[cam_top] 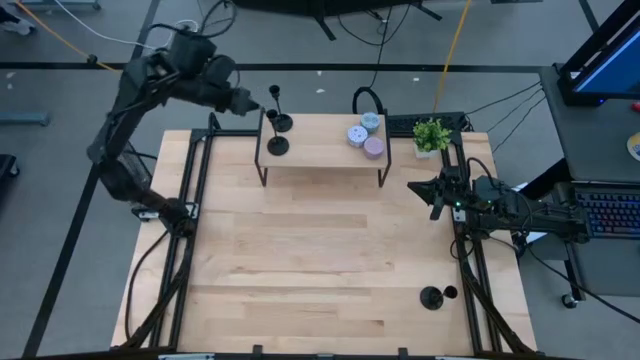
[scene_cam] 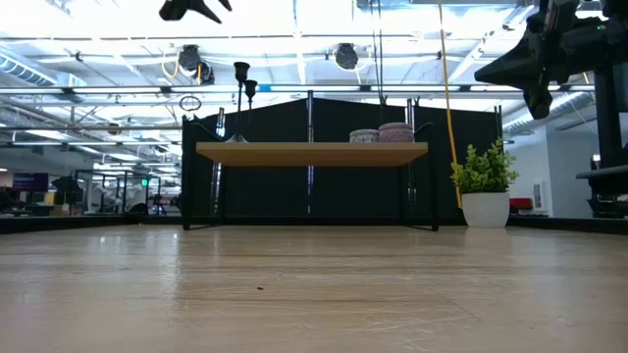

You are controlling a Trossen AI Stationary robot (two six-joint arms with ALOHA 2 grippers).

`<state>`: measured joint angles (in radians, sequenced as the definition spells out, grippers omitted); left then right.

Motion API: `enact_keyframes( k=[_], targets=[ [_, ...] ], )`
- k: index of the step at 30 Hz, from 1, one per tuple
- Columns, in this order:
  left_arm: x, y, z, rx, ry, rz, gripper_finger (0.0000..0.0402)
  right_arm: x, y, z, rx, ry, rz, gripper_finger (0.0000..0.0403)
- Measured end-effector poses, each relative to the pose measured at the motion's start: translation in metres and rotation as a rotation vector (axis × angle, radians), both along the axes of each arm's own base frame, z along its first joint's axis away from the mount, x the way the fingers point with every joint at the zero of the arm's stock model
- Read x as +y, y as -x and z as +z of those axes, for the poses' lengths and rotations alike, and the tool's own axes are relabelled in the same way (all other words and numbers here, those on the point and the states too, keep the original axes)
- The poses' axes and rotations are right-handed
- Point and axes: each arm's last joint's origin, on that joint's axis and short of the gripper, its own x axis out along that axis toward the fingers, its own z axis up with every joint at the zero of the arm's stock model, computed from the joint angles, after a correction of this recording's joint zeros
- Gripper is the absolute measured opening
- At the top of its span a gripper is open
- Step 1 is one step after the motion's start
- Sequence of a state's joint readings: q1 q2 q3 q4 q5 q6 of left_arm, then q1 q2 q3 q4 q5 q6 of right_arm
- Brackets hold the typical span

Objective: Pick & Place candle stick holders
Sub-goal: Put the black candle holder on the shelf

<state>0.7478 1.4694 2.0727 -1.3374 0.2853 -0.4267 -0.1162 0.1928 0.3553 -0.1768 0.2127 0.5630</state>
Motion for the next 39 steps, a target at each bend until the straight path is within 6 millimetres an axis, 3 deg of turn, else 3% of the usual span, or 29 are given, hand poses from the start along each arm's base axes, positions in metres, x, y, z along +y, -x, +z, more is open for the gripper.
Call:
enact_keyframes(
  k=[7,13,17,24,30,39],
  targets=[
    [-0.033,0.012,0.013,0.043,-0.235,-0.132,0.0147,0.000,0.000,0.000,-0.004,-0.011,0.002,0.0002],
    [-0.052,0.011,0.001,0.077,-0.239,-0.215,0.0147,0.001,0.000,0.001,0.013,0.067,0.029,0.0002],
    [-0.063,0.007,-0.027,0.088,-0.219,-0.213,0.0147,0.004,-0.001,0.009,-0.050,0.164,0.135,0.0001],
    [-0.090,0.016,-0.081,-0.067,-0.219,-0.242,0.0147,0.009,-0.002,0.024,-0.176,0.330,0.302,0.0001],
    [-0.111,0.037,-0.128,-0.184,-0.243,-0.233,0.0147,0.009,-0.004,0.042,-0.112,0.383,0.323,0.0000],
    [-0.126,0.063,-0.189,-0.239,-0.213,-0.151,0.0147,0.015,-0.011,0.090,0.110,0.366,0.488,0.0000]
  ],
)
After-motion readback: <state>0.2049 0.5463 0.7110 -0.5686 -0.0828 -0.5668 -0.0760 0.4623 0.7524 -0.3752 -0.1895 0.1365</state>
